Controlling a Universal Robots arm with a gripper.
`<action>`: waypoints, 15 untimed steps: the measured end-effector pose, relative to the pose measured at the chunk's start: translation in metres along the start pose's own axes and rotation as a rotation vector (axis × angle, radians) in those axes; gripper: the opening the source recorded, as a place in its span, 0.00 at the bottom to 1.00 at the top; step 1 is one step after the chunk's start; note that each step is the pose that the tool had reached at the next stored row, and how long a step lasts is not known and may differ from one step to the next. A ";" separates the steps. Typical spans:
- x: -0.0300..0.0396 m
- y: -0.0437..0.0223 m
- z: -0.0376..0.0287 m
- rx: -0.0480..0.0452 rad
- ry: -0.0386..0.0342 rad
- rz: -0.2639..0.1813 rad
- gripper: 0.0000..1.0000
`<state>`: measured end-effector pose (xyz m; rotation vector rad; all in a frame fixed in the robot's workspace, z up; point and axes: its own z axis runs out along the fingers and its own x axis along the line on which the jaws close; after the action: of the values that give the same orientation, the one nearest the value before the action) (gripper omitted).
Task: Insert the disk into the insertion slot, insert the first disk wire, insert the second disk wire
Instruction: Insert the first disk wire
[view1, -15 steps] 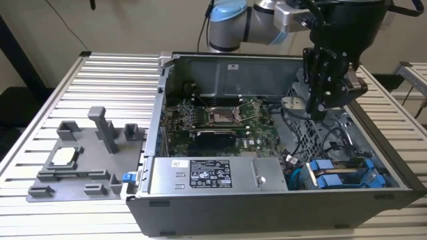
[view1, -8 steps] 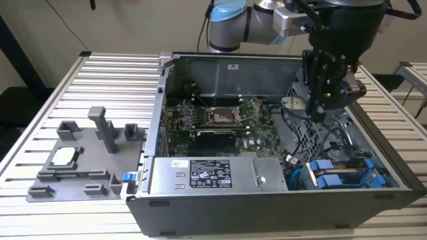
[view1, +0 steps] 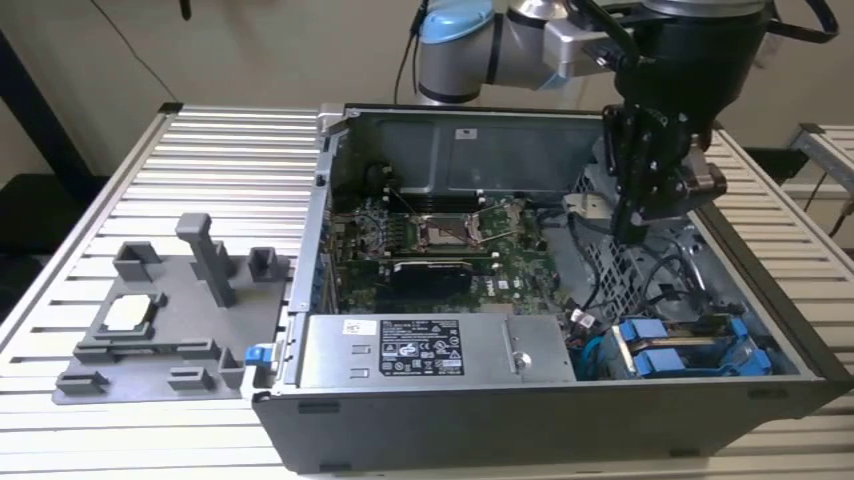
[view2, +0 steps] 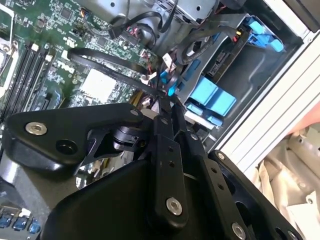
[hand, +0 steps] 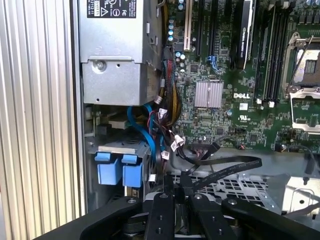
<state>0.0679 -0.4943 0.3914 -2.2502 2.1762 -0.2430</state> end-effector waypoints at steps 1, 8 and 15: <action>0.0000 0.0004 0.0002 0.0003 -0.0001 0.000 0.18; 0.0004 0.0012 0.0004 0.0007 0.0000 0.000 0.16; 0.0223 0.0021 0.0034 0.0012 -0.0183 0.002 0.16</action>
<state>0.0669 -0.5169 0.3902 -2.2403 2.1689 -0.2227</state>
